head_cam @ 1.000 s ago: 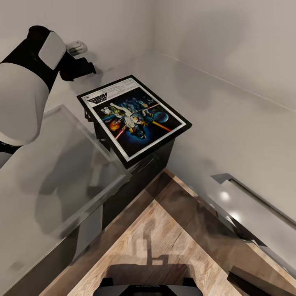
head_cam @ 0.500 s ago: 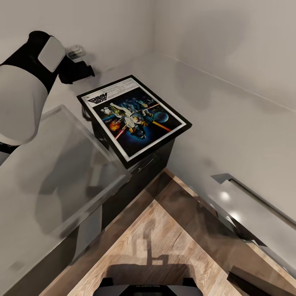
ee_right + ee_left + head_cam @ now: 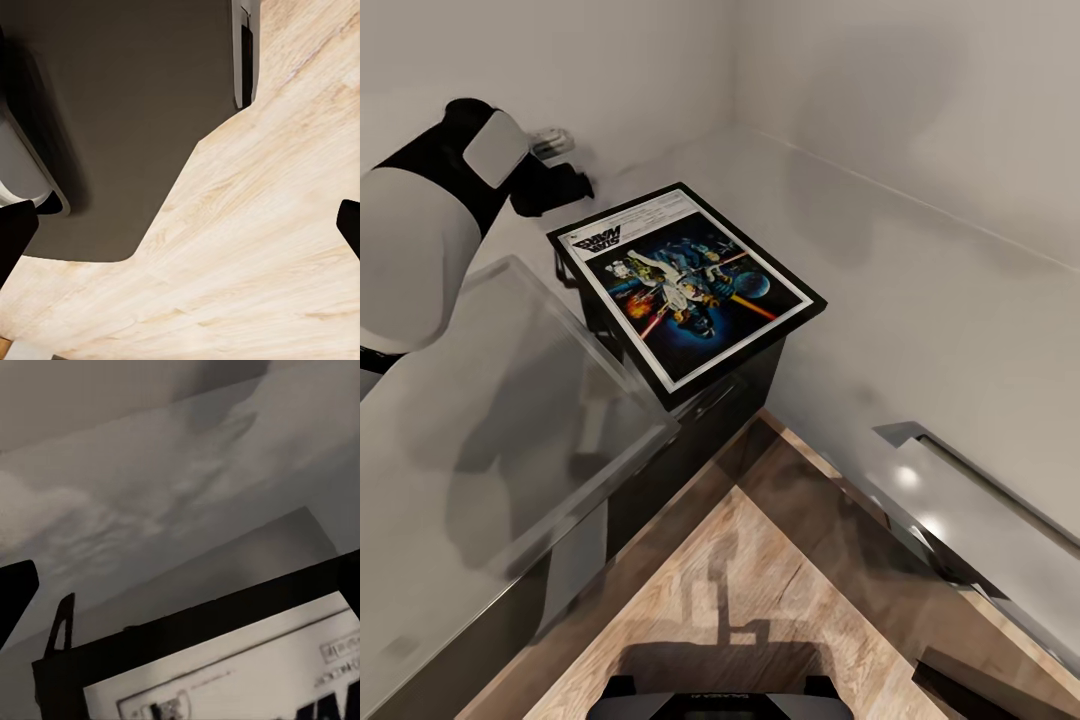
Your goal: Pick up the poster from the kitchen countertop and hang it on one of the wall nails in the kitchen.
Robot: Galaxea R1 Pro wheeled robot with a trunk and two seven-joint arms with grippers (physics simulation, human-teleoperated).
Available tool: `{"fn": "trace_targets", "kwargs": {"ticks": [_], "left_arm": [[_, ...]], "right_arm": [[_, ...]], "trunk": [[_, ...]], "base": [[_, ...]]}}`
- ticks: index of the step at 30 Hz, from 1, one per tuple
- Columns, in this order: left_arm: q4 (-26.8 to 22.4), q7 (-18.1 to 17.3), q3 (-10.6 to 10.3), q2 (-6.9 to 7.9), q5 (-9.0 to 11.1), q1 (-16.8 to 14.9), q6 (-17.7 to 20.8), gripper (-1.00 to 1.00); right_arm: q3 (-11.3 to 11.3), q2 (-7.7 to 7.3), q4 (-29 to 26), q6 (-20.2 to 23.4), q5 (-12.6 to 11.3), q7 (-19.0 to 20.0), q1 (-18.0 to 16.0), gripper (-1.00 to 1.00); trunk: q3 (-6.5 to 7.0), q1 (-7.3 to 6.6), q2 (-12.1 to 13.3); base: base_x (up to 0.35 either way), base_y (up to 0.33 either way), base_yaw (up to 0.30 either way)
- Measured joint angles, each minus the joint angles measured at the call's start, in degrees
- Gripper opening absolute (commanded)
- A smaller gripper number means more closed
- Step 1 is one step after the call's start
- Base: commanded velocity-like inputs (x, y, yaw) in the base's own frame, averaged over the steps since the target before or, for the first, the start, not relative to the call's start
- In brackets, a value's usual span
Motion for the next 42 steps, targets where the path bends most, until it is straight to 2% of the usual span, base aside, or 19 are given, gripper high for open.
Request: {"fn": "trace_targets", "kwargs": {"ticks": [5, 14, 33, 42], "left_arm": [[2.4, -0.1, -0.1, 0.18, 1.0, 0.0, -1.8, 1.0], [3.8, -0.3, -0.1, 0.26, 2.7, 0.0, -5.0, 1.0], [4.5, -0.4, -0.2, 0.35, 2.8, 0.0, -5.3, 1.0], [6.3, -0.6, -0.6, 1.24, 2.6, 0.0, -5.5, 1.0]], "right_arm": [[0.0, 0.0, 0.0, 0.0, 0.0, 0.0, 0.0, 1.0], [0.0, 0.0, 0.0, 0.0, 0.0, 0.0, 0.0, 1.0], [0.0, 0.0, 0.0, 0.0, 0.0, 0.0, 0.0, 1.0], [0.0, 0.0, 0.0, 0.0, 0.0, 0.0, 0.0, 1.0]], "trunk": [[0.0, 0.0, 0.0], [0.0, 0.0, 0.0], [0.0, 0.0, 0.0], [0.01, -0.02, 0.0]], "base": [[0.0, 0.0, 0.0], [0.0, 0.0, 0.0], [0.0, 0.0, 0.0], [0.0, 0.0, 0.0]]}}
